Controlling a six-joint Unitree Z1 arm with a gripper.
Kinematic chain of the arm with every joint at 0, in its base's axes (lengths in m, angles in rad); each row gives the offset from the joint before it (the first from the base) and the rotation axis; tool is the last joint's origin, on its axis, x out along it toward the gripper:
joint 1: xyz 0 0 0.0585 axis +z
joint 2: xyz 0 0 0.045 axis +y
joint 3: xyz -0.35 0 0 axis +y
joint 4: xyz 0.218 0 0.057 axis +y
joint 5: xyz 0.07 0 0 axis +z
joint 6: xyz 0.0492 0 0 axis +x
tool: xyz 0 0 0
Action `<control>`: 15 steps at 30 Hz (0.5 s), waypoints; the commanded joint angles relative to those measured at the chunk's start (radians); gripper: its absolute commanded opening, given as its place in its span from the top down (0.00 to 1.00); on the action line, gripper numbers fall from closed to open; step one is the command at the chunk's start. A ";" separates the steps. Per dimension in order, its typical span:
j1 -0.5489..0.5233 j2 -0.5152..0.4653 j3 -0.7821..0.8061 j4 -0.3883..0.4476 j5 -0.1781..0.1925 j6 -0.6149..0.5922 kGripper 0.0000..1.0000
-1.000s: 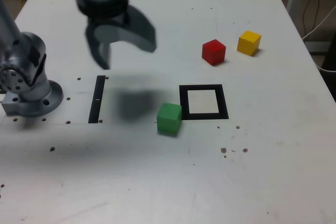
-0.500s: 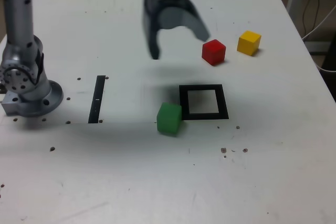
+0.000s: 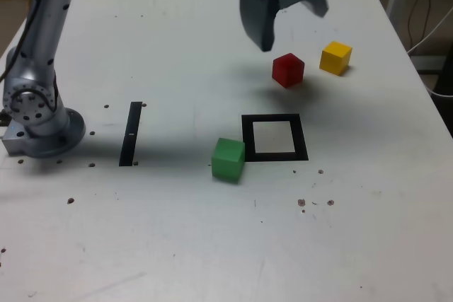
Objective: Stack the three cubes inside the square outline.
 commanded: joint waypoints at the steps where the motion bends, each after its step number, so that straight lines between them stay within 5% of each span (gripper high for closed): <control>1: 0.007 0.024 0.001 -0.015 0.009 0.000 0.01; 15: 0.013 0.055 0.130 -0.147 0.018 -0.014 0.03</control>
